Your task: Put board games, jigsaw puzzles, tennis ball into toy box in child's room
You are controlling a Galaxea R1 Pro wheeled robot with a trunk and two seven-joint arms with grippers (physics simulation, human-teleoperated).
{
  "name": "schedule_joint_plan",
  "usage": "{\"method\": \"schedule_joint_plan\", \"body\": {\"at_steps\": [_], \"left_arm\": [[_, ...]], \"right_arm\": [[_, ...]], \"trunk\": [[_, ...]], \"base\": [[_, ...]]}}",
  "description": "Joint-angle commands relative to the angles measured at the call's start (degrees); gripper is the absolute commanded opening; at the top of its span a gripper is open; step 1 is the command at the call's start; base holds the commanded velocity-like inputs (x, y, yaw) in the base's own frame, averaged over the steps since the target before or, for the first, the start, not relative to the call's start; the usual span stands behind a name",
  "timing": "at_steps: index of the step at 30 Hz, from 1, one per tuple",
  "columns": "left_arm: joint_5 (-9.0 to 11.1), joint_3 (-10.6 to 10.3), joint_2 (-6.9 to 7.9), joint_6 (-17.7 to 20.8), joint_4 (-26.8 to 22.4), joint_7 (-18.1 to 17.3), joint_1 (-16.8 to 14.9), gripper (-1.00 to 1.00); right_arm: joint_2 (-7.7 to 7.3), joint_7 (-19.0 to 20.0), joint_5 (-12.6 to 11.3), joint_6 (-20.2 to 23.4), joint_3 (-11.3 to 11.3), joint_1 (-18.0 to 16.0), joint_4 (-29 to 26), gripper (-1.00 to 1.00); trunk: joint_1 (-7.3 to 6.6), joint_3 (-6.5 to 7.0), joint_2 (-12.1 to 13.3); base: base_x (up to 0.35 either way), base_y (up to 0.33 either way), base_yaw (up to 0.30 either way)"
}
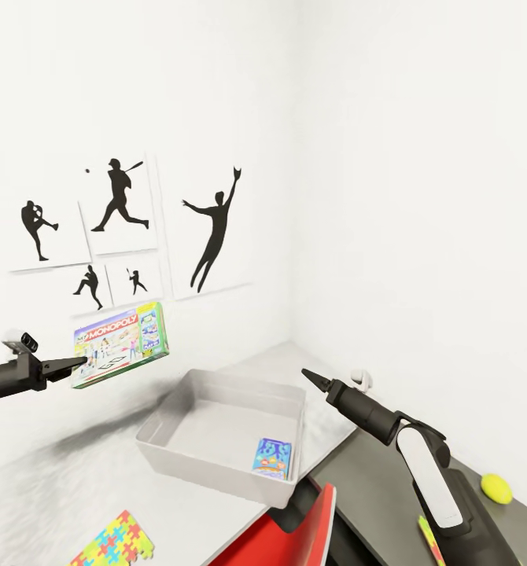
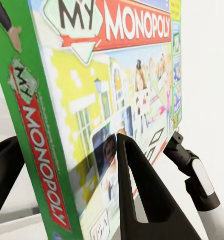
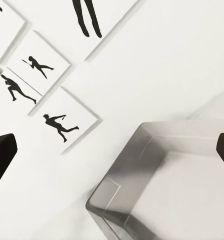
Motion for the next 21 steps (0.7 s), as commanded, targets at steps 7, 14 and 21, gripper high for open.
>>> {"method": "schedule_joint_plan", "body": {"at_steps": [7, 14, 21], "left_arm": [[0.0, -0.01, 0.0, 0.6, 0.02, -0.23, -0.05, -1.0], [0.0, 0.0, -0.02, 0.6, 0.02, -0.23, -0.05, -1.0], [0.0, -0.01, -0.04, 0.6, 0.03, -0.23, -0.05, -1.0]], "right_arm": [[-0.03, -0.02, -0.18, 0.21, 0.04, -0.05, -0.03, 1.0], [-0.03, 0.04, -0.18, 0.21, -0.03, -0.05, 0.03, 1.0], [-0.03, 0.06, -0.18, 0.21, -0.03, -0.05, 0.31, 1.0]], "trunk": [[0.02, -0.1, -0.08], [0.02, -0.1, -0.08], [0.02, -0.1, -0.08]], "base": [[0.038, 0.0, 0.136], [0.078, 0.0, 0.068], [0.007, 0.0, 0.005]]}}
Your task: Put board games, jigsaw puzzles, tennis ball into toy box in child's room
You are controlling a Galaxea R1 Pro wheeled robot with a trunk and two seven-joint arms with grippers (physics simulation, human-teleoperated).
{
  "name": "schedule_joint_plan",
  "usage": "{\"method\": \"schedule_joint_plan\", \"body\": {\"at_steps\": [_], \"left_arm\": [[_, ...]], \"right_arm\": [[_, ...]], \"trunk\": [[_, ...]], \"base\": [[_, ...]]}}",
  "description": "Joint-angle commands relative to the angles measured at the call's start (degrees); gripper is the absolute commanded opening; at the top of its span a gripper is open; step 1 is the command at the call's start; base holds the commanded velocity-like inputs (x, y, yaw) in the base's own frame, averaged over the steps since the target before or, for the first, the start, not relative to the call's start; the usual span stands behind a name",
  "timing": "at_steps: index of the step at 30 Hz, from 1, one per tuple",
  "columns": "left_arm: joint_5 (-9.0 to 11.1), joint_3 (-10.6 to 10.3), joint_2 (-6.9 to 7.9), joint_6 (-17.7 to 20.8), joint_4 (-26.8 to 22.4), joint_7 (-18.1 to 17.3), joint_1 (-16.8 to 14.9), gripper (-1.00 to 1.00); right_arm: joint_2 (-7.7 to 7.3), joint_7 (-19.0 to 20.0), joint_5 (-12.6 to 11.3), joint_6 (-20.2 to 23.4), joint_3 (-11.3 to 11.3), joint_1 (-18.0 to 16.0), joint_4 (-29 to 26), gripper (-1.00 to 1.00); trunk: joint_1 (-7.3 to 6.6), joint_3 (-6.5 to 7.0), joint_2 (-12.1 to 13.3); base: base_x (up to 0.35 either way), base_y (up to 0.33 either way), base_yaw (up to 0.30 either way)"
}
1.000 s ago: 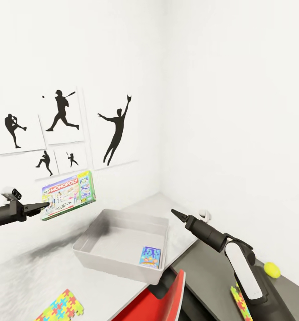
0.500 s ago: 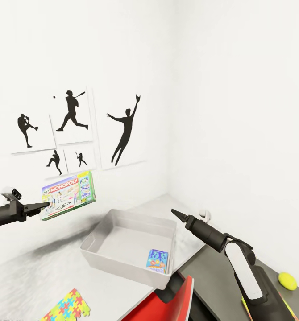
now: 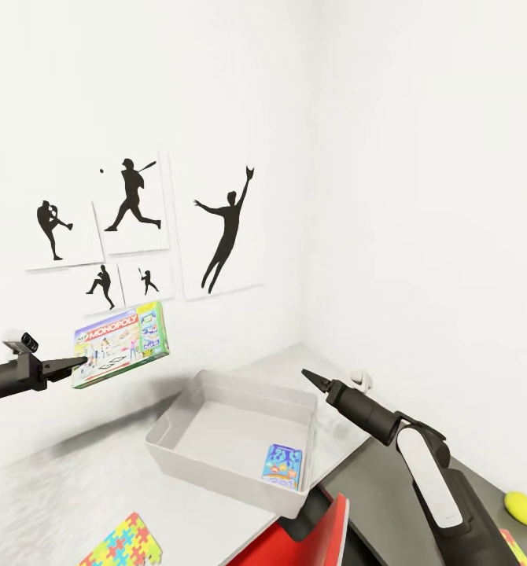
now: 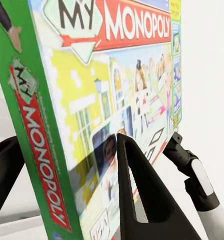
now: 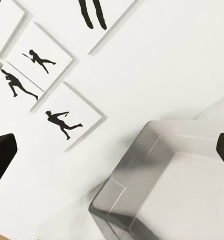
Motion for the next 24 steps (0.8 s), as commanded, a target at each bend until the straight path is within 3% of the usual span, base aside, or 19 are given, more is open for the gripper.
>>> {"method": "schedule_joint_plan", "body": {"at_steps": [1, 18, 24], "left_arm": [[0.0, -0.02, 0.03, 0.6, 0.0, -0.23, -0.05, -1.0], [0.0, -0.03, -0.02, 0.6, -0.01, -0.23, -0.05, -1.0], [-0.01, -0.03, -0.69, 0.56, -0.03, -0.23, -0.05, -1.0]], "right_arm": [[-0.03, 0.02, -0.16, 0.21, 0.01, -0.05, -0.02, 1.0], [-0.03, 0.06, -0.25, 0.21, 0.01, -0.05, 0.0, 1.0], [-0.21, 0.02, -0.25, 0.23, 0.01, -0.05, -0.04, 1.0]], "trunk": [[0.02, -0.1, -0.08], [0.02, -0.1, -0.08], [0.02, -0.1, -0.08]], "base": [[0.0, 0.0, 0.0], [0.0, 0.0, 0.0], [0.0, 0.0, 0.0]]}}
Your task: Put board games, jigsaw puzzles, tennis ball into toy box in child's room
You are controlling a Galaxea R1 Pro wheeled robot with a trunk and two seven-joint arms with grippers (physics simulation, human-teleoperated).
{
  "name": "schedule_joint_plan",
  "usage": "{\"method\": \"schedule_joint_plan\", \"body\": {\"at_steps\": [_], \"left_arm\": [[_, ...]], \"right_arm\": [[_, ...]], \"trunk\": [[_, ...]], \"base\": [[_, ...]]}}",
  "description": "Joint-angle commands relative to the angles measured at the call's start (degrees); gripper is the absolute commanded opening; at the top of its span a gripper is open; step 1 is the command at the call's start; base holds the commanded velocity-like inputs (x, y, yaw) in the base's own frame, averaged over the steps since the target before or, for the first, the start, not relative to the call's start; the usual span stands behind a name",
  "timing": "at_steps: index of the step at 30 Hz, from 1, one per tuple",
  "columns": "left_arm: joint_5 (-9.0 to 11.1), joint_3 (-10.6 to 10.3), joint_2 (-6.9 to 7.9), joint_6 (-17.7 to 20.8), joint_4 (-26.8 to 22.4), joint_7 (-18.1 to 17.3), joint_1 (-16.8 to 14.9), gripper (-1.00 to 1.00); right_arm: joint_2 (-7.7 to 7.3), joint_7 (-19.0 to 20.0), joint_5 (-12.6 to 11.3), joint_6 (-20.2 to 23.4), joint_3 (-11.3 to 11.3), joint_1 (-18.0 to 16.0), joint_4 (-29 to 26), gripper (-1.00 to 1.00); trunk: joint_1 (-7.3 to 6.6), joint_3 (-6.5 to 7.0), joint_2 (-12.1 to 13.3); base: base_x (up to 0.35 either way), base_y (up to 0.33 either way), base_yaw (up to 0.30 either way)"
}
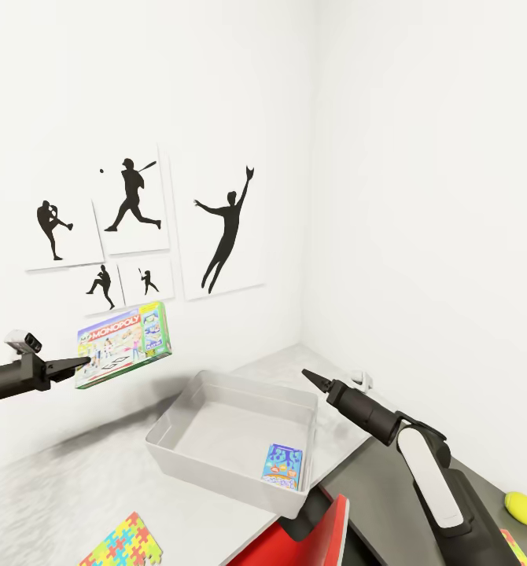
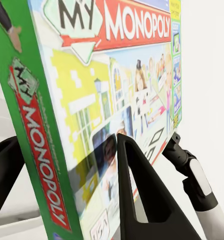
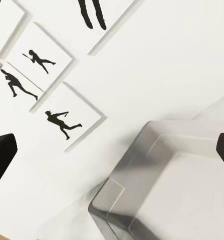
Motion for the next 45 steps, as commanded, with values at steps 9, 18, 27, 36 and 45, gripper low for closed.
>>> {"method": "schedule_joint_plan", "body": {"at_steps": [9, 18, 27, 36, 45], "left_arm": [[-0.07, -3.11, -3.0, 0.59, -0.22, -0.01, -0.05, -1.0], [-0.85, -10.29, -11.36, 1.25, -1.26, 9.23, -4.42, -1.0], [-2.16, -11.31, -21.89, 1.11, -1.13, 34.87, -10.84, -1.0], [-2.47, -15.46, -28.69, 0.08, 3.54, 49.0, -11.7, -1.0], [-2.42, -18.51, -28.71, -7.61, 12.17, 49.22, -11.7, -1.0]], "right_arm": [[-2.23, -0.06, -0.49, 0.68, -0.03, 0.02, -0.64, 1.0], [-6.23, 1.29, -1.87, 1.1, -5.53, 1.26, -0.61, 1.0], [-6.69, 11.34, -1.72, 3.32, -15.89, 3.69, 0.12, 1.0], [-7.74, 15.79, -1.5, 3.53, -20.21, 4.54, 2.06, 1.0], [-8.01, 16.05, -1.49, 3.37, -20.54, 4.6, 2.21, 1.0]], "trunk": [[0.02, -0.1, -0.08], [0.02, -0.1, -0.08], [0.02, -0.1, -0.08], [0.02, -0.1, -0.08], [0.02, -0.12, -0.08]], "base": [[0.0, 0.0, 0.0], [0.0, 0.0, 0.0], [0.0, 0.0, 0.0], [0.0, 0.0, 0.0], [0.0, 0.0, 0.0]]}}
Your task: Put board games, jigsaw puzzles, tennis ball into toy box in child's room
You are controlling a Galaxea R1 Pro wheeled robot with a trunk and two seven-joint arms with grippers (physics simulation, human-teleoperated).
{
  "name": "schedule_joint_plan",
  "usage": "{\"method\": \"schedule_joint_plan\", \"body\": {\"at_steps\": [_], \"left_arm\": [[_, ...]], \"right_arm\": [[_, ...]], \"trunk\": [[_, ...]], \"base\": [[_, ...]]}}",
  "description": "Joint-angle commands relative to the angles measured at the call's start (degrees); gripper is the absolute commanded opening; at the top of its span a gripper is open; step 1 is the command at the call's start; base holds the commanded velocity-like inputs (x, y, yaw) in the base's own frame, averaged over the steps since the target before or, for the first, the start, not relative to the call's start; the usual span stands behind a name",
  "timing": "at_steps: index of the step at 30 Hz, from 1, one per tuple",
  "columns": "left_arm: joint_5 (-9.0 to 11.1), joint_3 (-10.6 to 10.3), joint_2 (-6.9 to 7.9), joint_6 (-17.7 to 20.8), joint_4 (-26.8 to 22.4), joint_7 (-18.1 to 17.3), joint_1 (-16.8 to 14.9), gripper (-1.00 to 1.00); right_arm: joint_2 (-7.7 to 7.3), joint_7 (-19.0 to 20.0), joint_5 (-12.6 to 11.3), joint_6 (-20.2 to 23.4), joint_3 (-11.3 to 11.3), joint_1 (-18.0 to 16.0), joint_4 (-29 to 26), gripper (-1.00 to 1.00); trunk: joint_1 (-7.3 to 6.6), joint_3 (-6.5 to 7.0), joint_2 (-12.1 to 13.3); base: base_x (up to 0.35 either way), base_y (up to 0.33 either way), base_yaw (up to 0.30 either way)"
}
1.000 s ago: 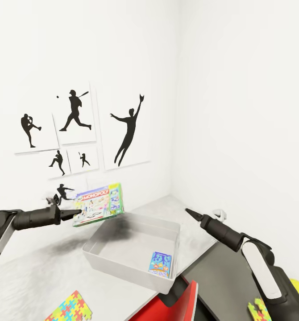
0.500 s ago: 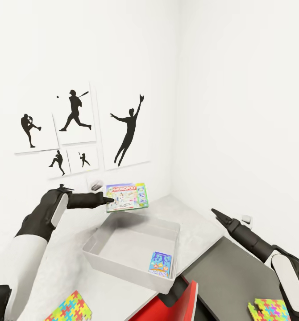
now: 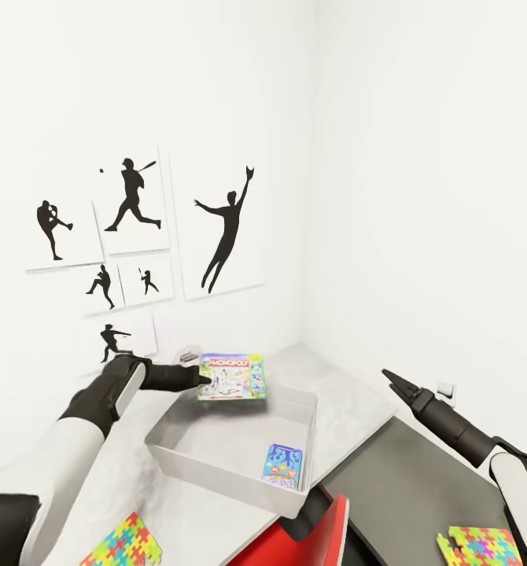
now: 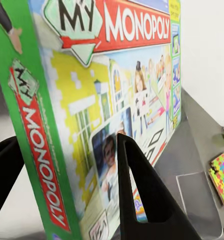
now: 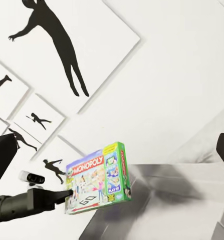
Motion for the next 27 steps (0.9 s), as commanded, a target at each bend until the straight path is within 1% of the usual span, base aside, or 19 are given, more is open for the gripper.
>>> {"method": "schedule_joint_plan", "body": {"at_steps": [1, 4, 5, 6, 8, 9, 11, 13, 14, 15, 17, 18, 20, 22, 27], "left_arm": [[0.95, -1.0, 0.11, 0.23, 0.53, 0.19, -0.05, -1.0], [0.98, -3.01, 0.29, -0.2, 1.12, -0.36, -0.03, -1.0], [0.98, -3.92, 0.48, -0.55, 1.27, -1.07, -0.04, -1.0], [0.98, -4.32, 0.62, -0.77, 1.33, -1.56, -0.05, -1.0], [0.99, -5.29, 1.16, -1.39, 1.43, -3.87, -0.03, -1.0], [0.96, -5.78, 1.57, -1.67, 1.47, -5.64, -0.02, -1.0], [0.94, -6.25, 1.96, -1.86, 1.49, -7.34, -0.01, -1.0], [0.92, -7.69, 2.81, -2.14, 1.5, -10.05, -0.01, -1.0], [0.92, -8.17, 2.99, -2.23, 1.49, -10.49, -0.01, -1.0], [0.91, -9.24, 3.25, -2.54, 1.51, -11.14, -0.01, -1.0], [0.91, -10.34, 3.41, -3.04, 1.5, -11.59, -0.01, -1.0], [0.91, -11.32, 3.52, -3.58, 1.5, -11.93, -0.01, -1.0], [0.91, -12.3, 3.61, -4.13, 1.5, -12.24, -0.01, -1.0], [0.87, -12.82, 3.72, -4.43, 1.49, -12.36, -0.01, -1.0], [0.79, -13.24, 3.85, -4.71, 1.5, -12.44, -0.01, -1.0]], "right_arm": [[0.0, 0.04, -0.2, 0.39, -0.07, -0.06, 0.0, 1.0], [0.0, 0.02, -0.17, 0.38, -0.07, -0.05, 0.0, 1.0], [-0.01, 0.02, -0.16, 0.38, -0.07, -0.05, 0.0, 1.0], [-0.01, 0.01, -0.15, 0.38, -0.07, -0.05, 0.0, 1.0], [-0.01, -0.04, -0.12, 0.38, -0.07, -0.05, 0.0, 1.0], [0.02, -0.12, -0.11, 0.38, -0.06, -0.05, 0.0, 1.0], [0.04, -0.21, -0.11, 0.38, -0.03, -0.05, 0.0, 1.0], [0.17, -0.34, -0.08, 0.31, -0.01, -0.05, 0.0, 1.0], [0.22, -0.36, -0.07, 0.31, 0.0, -0.05, 0.0, 1.0], [0.31, -0.41, -0.07, 0.27, 0.0, -0.05, 0.0, 1.0], [0.39, -0.45, -0.06, 0.25, 0.02, -0.05, 0.0, 1.0], [0.45, -0.48, -0.06, 0.23, 0.05, -0.05, 0.0, 1.0], [0.53, -0.5, -0.06, 0.18, 0.12, -0.05, 0.0, 1.0], [0.57, -0.52, -0.06, 0.15, 0.15, -0.05, 0.0, 1.0], [0.6, -0.53, -0.06, 0.16, 0.18, -0.05, 0.0, 1.0]], "trunk": [[0.02, -0.13, -0.09], [0.02, -0.28, -0.09], [0.02, -0.36, -0.09], [0.02, -0.44, -0.09], [0.02, -0.6, -0.09], [0.02, -0.69, -0.09], [0.02, -0.87, -0.09], [0.02, -1.05, -0.09], [0.02, -1.14, -0.09], [0.02, -1.24, -0.09], [0.02, -1.42, -0.09], [0.02, -1.51, -0.09], [0.02, -1.7, -0.09], [0.02, -1.88, -0.09], [0.02, -2.35, -0.09]], "base": [[0.0, 0.0, 0.0], [0.0, 0.0, 0.0], [0.0, 0.0, 0.0], [0.0, 0.0, 0.0], [0.0, 0.0, 0.0], [0.0, 0.0, 0.0], [0.0, 0.0, 0.0], [0.0, 0.0, 0.0], [0.0, 0.0, 0.0], [0.0, 0.0, 0.0], [0.0, 0.0, 0.0], [0.0, 0.0, 0.0], [0.0, 0.0, 0.0], [0.0, 0.0, 0.0], [0.0, 0.0, 0.0]]}}
